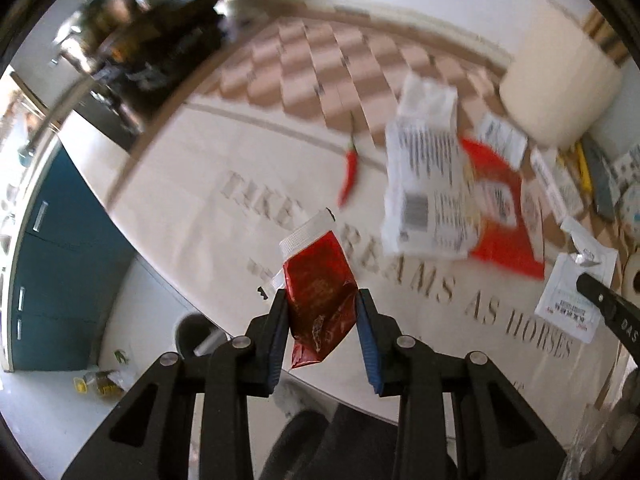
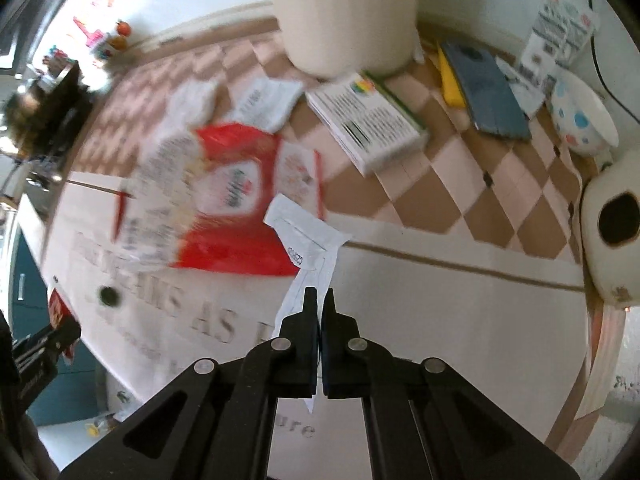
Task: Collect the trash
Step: 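Carry the wrapper and receipt to the bin and release both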
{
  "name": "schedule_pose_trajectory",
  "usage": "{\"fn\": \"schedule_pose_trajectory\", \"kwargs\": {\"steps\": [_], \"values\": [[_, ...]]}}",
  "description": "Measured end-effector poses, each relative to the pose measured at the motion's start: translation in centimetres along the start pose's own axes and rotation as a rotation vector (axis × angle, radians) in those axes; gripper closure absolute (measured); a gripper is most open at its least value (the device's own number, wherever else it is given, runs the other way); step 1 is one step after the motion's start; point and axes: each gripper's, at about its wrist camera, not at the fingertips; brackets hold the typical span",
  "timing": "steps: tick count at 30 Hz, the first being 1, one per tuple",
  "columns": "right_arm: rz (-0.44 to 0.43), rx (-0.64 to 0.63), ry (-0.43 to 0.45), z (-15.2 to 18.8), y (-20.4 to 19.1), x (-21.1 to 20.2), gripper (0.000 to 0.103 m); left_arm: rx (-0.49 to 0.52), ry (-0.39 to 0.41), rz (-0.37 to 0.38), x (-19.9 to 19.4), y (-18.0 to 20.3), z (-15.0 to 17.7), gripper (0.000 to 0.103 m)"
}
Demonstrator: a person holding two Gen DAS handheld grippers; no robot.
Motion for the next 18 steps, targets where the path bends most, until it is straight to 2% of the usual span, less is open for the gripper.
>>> {"fn": "schedule_pose_trajectory", "kwargs": {"steps": [3, 7, 8, 13, 18], "values": [[-0.055, -0.031, 0.034, -1.5, -1.6, -1.9, 0.102, -0.03, 0.074, -0.026, -2.4, -1.2, -1.1, 0.074], [-0.13, -0.095, 0.068, -4.1, -5.1, -4.6, 0.102, -0.08, 0.147, -0.055, -3.7, -4.2, -1.5, 0.074], [-0.141, -0.108, 0.073, -4.2, -5.0, -5.7, 0.102, -0.094, 0.16, -0.06, -4.0, -5.1, -1.6, 0.074], [-0.198, -0.22, 0.097, -4.6, -11.3, -8.1, 0.102, -0.18, 0.231, -0.126, -5.6, -11.7, -0.9, 0.074], [-0.23, -0.351, 0.077, -2.4, -20.7, -8.2, 0.102, -0.297, 0.236, -0.186, -5.4, -19.9, 2.1, 0.074]]}}
Point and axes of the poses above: each gripper's, at about its wrist camera, not at the fingertips, and x roughly the way its jaws point, y to its right, z to its underside, and after that the axes turned 4 degrees about z, right-handed
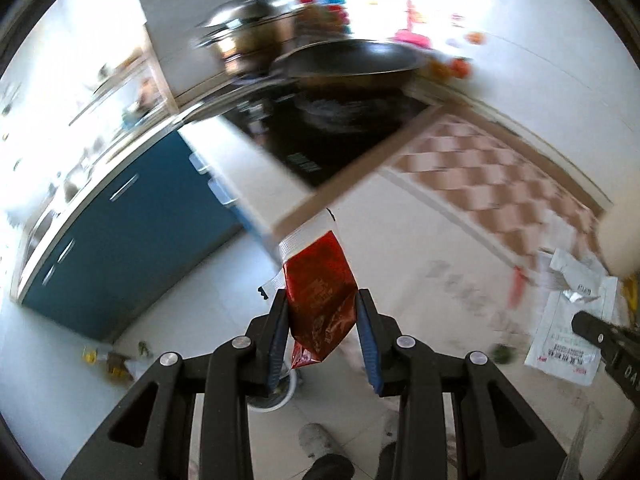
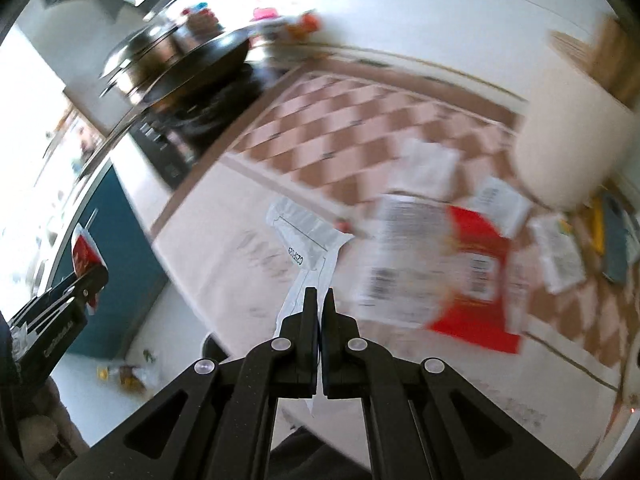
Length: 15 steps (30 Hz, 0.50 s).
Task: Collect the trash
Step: 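Carry the wrapper and receipt to the bin and release both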
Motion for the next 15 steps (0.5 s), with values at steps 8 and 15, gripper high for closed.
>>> {"fn": "schedule_pose_trajectory", "kwargs": {"steps": [8, 15], "values": [[-0.055, -0.223, -0.123, 3.1, -16.8, 8.6, 0.103, -0.221, -0.131, -0.109, 7.0, -16.1, 4.7, 0.074], [-0.101, -0.337, -0.289, 9.3, -28.5, 20.8, 0.103, -0.401, -0.326, -0.123, 18.8, -28.0, 12.9, 0.074]]}}
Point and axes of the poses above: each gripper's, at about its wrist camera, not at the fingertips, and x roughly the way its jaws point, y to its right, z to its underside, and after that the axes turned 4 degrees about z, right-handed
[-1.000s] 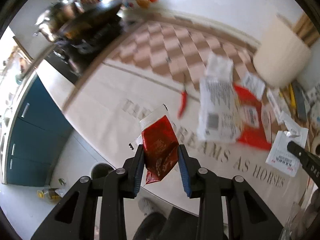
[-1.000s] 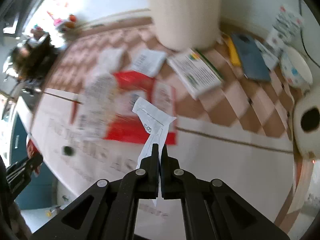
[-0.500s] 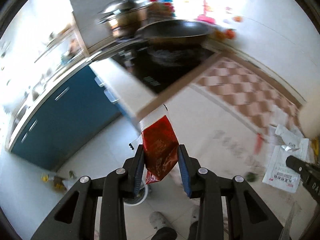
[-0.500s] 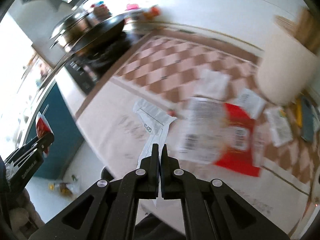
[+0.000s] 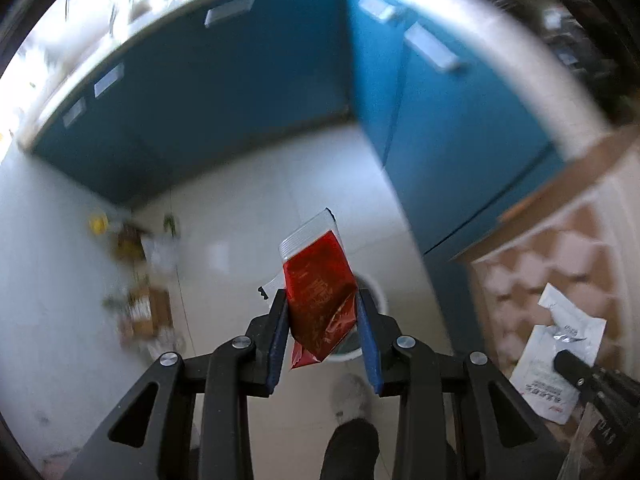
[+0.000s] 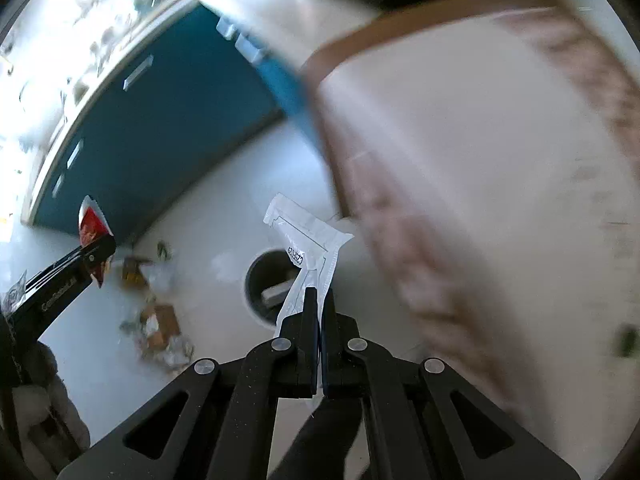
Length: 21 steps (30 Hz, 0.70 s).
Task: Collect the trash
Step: 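Carry the wrapper and receipt to the bin and release both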
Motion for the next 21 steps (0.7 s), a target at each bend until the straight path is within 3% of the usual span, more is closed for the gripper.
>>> {"fn": "schedule_pose_trajectory", "kwargs": {"steps": [6, 12, 17, 18, 19, 21], "values": [[-0.021, -0.068, -0.129, 1.3, -6.1, 15.8, 0.103, -0.081, -0.211, 0.091, 15.0, -4.8, 2.1, 0.074], [-0.039, -0.078, -0.25, 3.3, -7.4, 32.6, 0.103, -0.179, -0.432, 0.254, 31.5, -6.5, 5.5, 0.072], [-0.05, -0.061, -0.341, 4.5, -6.7, 43.4, 0.103, -0.211, -0.512, 0.287, 38.7, -7.0, 7.7, 0.068], [-0.044, -0.061, -0.35, 4.6, -6.6, 44.9, 0.102, -0.208, -0.513, 0.28, 39.4, -7.1, 8.0, 0.061], [-0.041, -0.066, -0.355, 4.6, -6.3, 45.9, 0.102, -0.209, -0.51, 0.269, 40.0, -7.5, 8.4, 0.044], [-0.036, -0.079, -0.375, 4.9, -6.3, 48.3, 0.102, -0.223, -0.493, 0.258, 40.3, -8.3, 8.9, 0.023]]}}
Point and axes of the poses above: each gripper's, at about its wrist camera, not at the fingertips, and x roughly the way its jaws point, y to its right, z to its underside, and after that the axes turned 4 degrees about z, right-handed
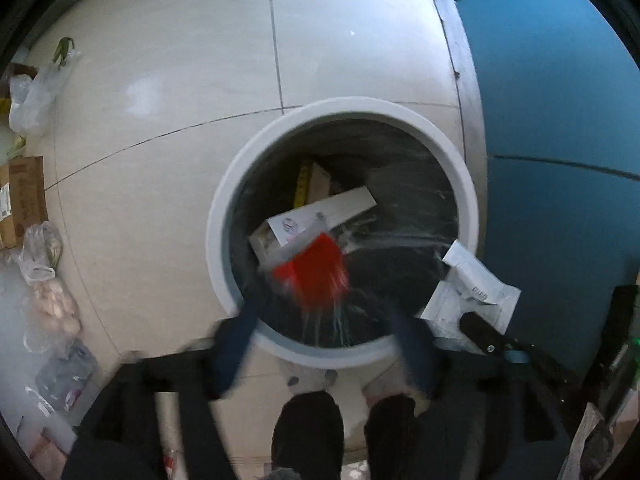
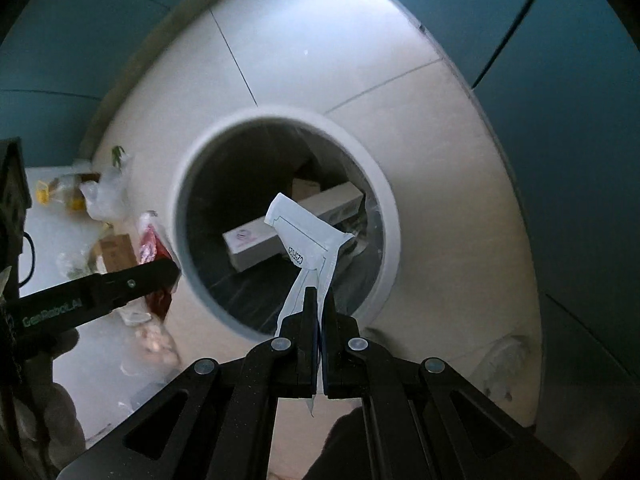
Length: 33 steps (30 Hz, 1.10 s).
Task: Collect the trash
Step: 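Carry the wrapper and receipt to the bin and release both, then move both tools back up to the counter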
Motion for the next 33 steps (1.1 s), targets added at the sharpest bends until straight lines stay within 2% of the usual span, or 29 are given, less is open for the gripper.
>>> {"fn": "schedule_pose_trajectory", "kwargs": {"steps": [2, 3, 4, 8, 9, 13, 14, 16, 23, 33], "values": [[0.003, -0.009, -0.024, -0.5, 0.1, 1.7, 0.1, -0.009, 0.012, -0.019, -0.3, 0.0, 0.0, 0.016], [0.005, -0.016, -0.035, -0.7, 0.2, 2.2, 0.099, -0.012, 0.018, -0.03, -0.6, -0.1, -0.1, 0.008], [0.015, -0.024, -0.039, -0.8, 0.2, 2.6, 0.093, -0.012, 0.027, -0.051, -1.1, -0.4, 0.1, 0.006], [0.046, -0.042, -0.025, -0.5, 0.0, 2.0, 0.047, 0.0, 0.088, -0.117, -3.5, -0.6, 0.9, 0.006], [0.057, -0.049, -0.016, -0.4, -0.3, 1.6, 0.042, 0.003, 0.113, -0.138, -4.2, -0.5, 1.3, 0.006], [0.101, -0.088, 0.005, -0.1, -2.0, -0.2, 0.006, 0.012, 0.194, -0.225, -7.8, -0.2, 2.6, 0.006], [0.115, -0.099, 0.013, 0.1, -2.3, -1.0, 0.002, 0.012, 0.211, -0.235, -8.6, -0.2, 3.0, 0.006], [0.15, -0.123, 0.039, 0.8, -2.9, -3.1, 0.002, 0.01, 0.236, -0.241, -10.5, -0.1, 3.9, 0.006], [0.184, -0.164, 0.085, 3.1, -4.4, -10.3, 0.0, 0.0, 0.258, -0.248, -16.6, 1.5, 7.7, 0.006], [0.186, -0.206, 0.162, 8.5, -7.1, -24.9, 0.0, 0.033, 0.312, -0.249, -27.3, 4.4, 14.8, 0.006]]}}
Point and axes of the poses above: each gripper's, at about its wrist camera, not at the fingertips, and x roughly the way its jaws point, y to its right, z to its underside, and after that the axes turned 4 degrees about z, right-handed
